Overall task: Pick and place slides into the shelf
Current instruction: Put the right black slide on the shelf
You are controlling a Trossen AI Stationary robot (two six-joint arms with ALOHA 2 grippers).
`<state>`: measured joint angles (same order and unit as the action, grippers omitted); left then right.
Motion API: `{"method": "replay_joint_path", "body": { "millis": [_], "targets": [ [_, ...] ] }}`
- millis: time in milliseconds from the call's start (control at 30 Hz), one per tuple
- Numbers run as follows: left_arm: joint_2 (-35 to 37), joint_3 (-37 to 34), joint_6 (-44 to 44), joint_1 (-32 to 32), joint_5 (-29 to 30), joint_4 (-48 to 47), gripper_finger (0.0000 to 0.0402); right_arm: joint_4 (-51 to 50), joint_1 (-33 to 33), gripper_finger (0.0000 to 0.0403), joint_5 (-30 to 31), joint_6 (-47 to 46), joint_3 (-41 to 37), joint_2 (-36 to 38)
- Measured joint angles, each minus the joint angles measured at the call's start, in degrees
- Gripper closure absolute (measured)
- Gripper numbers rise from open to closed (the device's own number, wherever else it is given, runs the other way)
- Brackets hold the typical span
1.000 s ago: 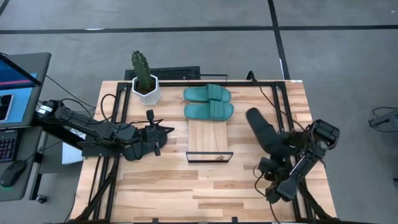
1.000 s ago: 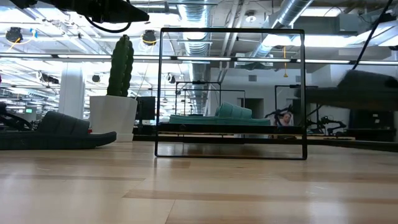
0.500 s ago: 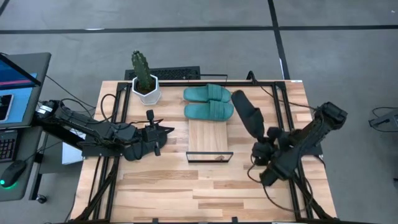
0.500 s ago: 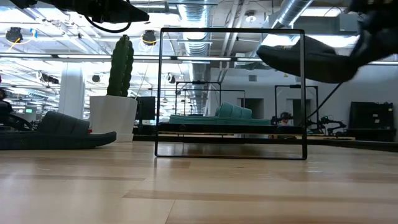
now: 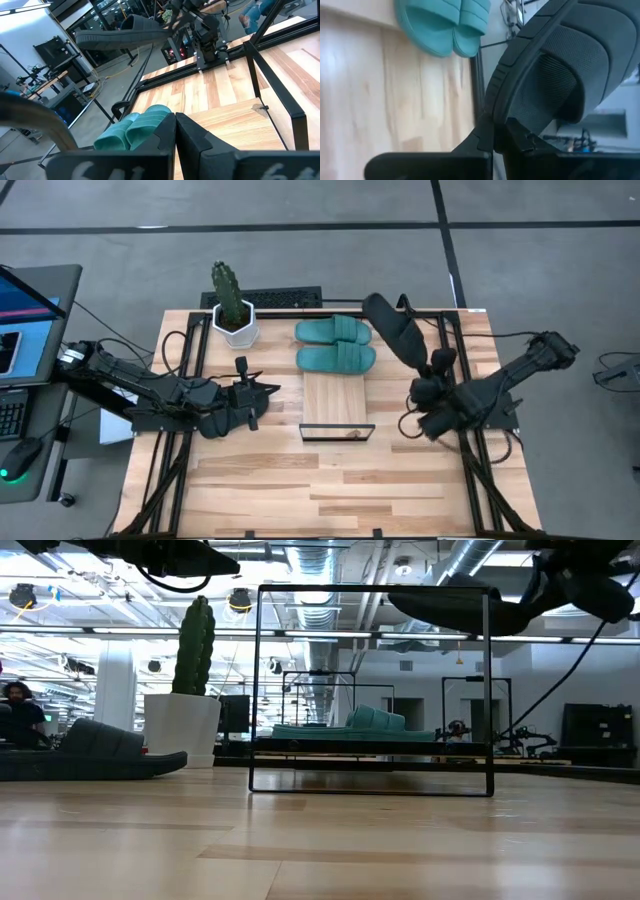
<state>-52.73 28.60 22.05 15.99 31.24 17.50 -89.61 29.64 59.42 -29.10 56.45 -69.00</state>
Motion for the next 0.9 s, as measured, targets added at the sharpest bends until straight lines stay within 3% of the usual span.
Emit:
{"method": "replay_joint_path", "body": {
  "millis": [200,367,600,900],
  "targets": [
    [0.0,-0.01,0.37,0.0,0.03,0.0,0.0402,4.28,-2.65,0.04,-0.29,16.96,0.02,8.14],
    [0.0,0.0,0.32,0.02,0.04,0.0,0.0402,18.86,-6.33,0.04,-3.9,39.41,0.02,15.6],
    [0.0,0.0,-1.38,0.02,0.07,-0.09,0.0401,41.1,-20.16,0.04,-21.03,71.15,0.07,22.15],
    [0.0,0.0,-6.11,0.02,0.07,-2.47,0.0401,47.22,-44.44,0.04,-49.24,87.53,0.07,19.12]
  ]
}}
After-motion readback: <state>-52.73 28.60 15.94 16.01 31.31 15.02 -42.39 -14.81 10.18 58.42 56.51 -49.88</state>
